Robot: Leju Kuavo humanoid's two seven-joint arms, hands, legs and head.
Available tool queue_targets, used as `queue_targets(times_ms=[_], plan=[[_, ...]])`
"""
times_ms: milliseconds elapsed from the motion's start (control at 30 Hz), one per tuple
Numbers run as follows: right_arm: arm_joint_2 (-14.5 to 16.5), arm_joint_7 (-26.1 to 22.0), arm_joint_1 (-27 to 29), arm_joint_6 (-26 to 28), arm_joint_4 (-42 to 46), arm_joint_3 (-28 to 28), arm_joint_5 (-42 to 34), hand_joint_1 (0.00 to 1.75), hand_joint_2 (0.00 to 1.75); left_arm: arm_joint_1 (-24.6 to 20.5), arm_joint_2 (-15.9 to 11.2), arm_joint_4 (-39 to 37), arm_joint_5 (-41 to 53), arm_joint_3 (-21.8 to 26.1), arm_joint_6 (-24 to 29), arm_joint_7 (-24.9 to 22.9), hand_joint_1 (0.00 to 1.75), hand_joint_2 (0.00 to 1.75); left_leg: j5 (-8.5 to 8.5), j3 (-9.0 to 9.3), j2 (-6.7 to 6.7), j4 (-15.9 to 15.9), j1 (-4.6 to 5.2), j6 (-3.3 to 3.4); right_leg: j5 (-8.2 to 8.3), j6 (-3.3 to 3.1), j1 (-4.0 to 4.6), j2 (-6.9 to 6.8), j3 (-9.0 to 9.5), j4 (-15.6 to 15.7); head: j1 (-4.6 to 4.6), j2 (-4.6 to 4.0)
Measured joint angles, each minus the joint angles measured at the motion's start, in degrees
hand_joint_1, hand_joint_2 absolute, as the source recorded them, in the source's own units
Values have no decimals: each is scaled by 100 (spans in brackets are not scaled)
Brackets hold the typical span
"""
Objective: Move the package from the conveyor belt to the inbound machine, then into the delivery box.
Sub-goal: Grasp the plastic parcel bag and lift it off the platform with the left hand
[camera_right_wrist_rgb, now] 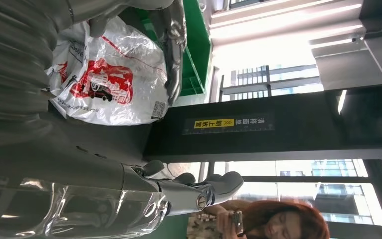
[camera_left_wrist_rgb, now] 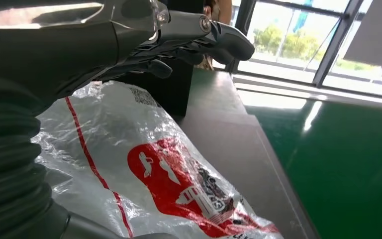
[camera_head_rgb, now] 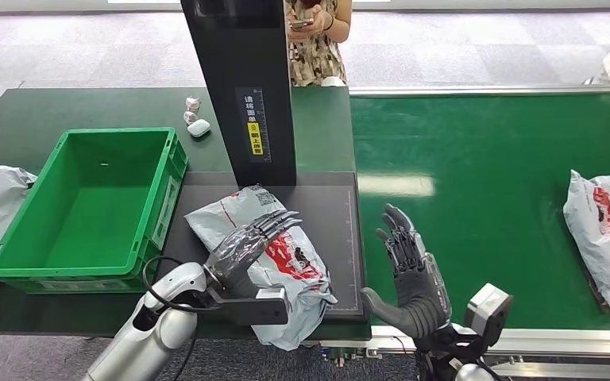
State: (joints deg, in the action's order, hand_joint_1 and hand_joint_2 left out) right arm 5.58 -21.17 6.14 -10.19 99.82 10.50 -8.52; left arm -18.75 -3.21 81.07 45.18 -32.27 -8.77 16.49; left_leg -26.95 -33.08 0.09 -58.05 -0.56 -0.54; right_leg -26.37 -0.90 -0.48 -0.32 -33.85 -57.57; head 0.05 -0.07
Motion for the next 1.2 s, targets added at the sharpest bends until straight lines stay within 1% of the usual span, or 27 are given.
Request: queue_targets(times_ms=[167, 300, 400, 500, 733, 1033, 1100, 1167, 1200], plan=[[20, 16, -9, 28, 28, -5, 31, 0, 175, -517, 111, -668, 72, -608, -264, 91, 0, 175, 0, 1, 0, -1, 0, 0, 2, 1, 0, 0, 1, 0, 0, 0], [23, -60, 12, 117, 97, -10, -53, 0, 175, -865, 225, -1154, 155, -1171, -316, 126, 0, 175, 0, 0, 0, -1, 0, 0, 4, 3, -1, 0, 0, 0, 1, 0], [33, -132, 27, 211, 151, -22, -214, 0, 175, -1065, 270, -1443, 198, -1617, -311, 171, 0, 175, 0, 0, 2, -1, 0, 0, 4, 3, -1, 2, 1, 0, 0, 0], [56, -193, 28, 261, 198, -37, -316, 0, 175, -1194, 294, -1628, 173, -1953, -318, 234, 0, 175, 0, 1, 2, -1, 0, 0, 4, 2, -1, 2, 0, 0, 0, 0], [132, -233, 29, 334, 298, -108, -441, 0, 175, -1462, 290, -1876, -52, -2430, -389, 349, 0, 175, 1, 1, 1, 0, 0, 0, 4, 2, 0, 2, 1, -1, 1, 0], [133, -348, 77, 345, 306, -135, -516, 0, 175, -1614, 247, -1941, -149, -2700, -379, 335, 0, 175, 0, 0, 1, 0, 0, 0, 4, 2, 0, 2, 2, -1, -1, 0], [133, -368, 97, 352, 306, -137, -539, 0, 175, -1644, 227, -1941, -173, -2735, -367, 328, 73, 175, 0, 0, 1, 0, 0, 0, 4, 2, 0, 2, 2, -1, 0, 0], [133, -401, 104, 363, 306, -137, -560, 0, 175, -1670, 202, -1941, -208, -2751, -352, 324, 160, 175, 1, 0, 2, 0, 0, 0, 4, 2, 0, 2, 2, -1, 1, 0], [133, -416, 104, 369, 306, -137, -571, 0, 175, -1685, 186, -1941, -229, -2758, -343, 322, 167, 175, 1, 0, 2, 0, 0, 0, 4, 2, 0, 2, 2, -1, 1, 0]])
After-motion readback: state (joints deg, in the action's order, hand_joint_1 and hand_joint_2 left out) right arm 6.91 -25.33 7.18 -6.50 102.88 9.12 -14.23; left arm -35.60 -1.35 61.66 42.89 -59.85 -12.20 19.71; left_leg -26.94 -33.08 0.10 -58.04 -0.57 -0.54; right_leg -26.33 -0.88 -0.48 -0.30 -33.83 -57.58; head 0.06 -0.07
